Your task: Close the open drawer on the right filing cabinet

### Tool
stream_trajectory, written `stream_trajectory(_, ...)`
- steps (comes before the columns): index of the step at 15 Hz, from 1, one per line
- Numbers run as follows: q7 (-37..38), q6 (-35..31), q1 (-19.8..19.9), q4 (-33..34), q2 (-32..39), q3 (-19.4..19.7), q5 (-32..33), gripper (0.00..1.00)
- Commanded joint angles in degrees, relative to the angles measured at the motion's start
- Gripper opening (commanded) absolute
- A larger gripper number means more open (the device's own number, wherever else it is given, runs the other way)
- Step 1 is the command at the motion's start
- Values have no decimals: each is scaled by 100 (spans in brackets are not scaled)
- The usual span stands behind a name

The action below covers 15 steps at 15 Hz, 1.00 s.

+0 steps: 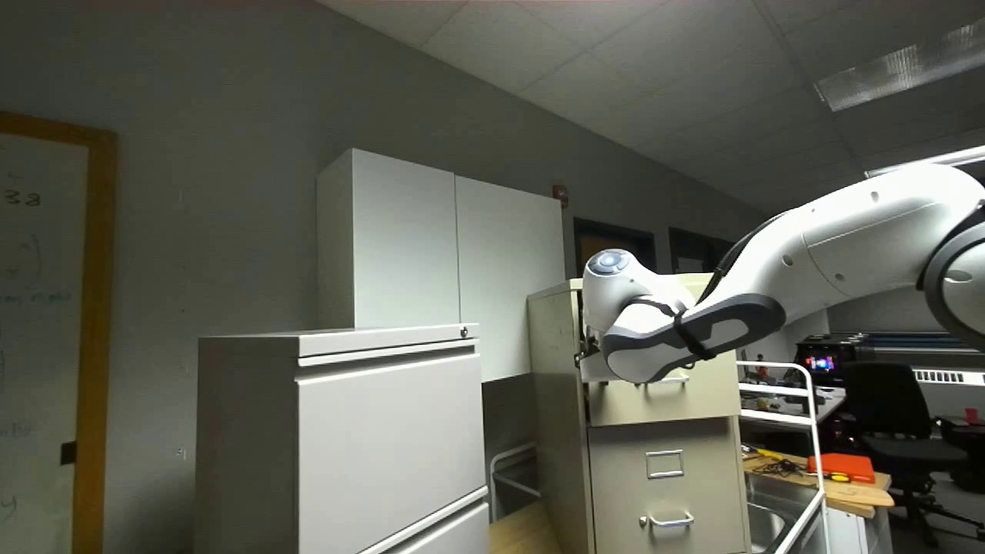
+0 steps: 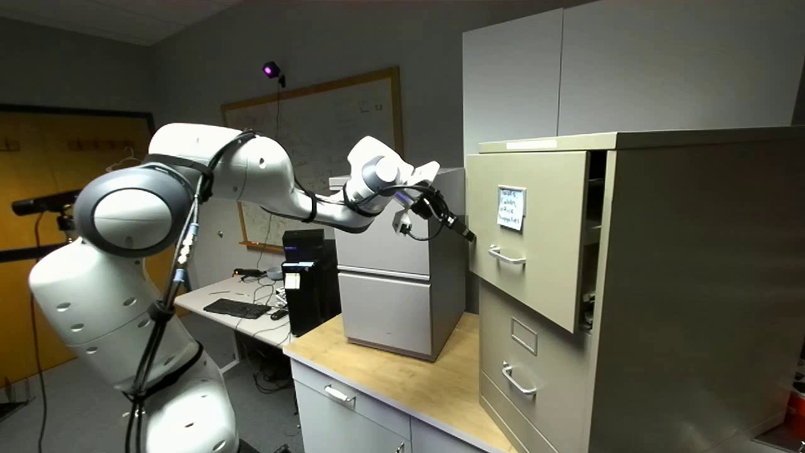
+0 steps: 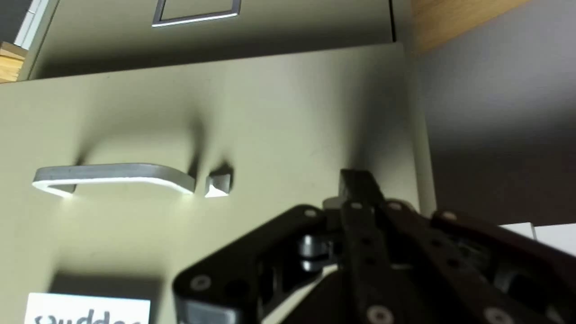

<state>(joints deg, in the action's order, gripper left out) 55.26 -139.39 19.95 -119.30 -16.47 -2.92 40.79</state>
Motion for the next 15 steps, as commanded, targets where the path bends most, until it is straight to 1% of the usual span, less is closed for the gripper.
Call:
stream_trajectory(1,-142,-78,-247,963,1089,310,-24,0)
stream_trajectory(7,-540,284,-554,1563,1478,672,-414,0)
stream_trajectory(12,-1250,485,-663,1968,1771,919,-1080,0)
stream_trajectory(15,-1743,472,-667,2063,1860,999,-1124,0)
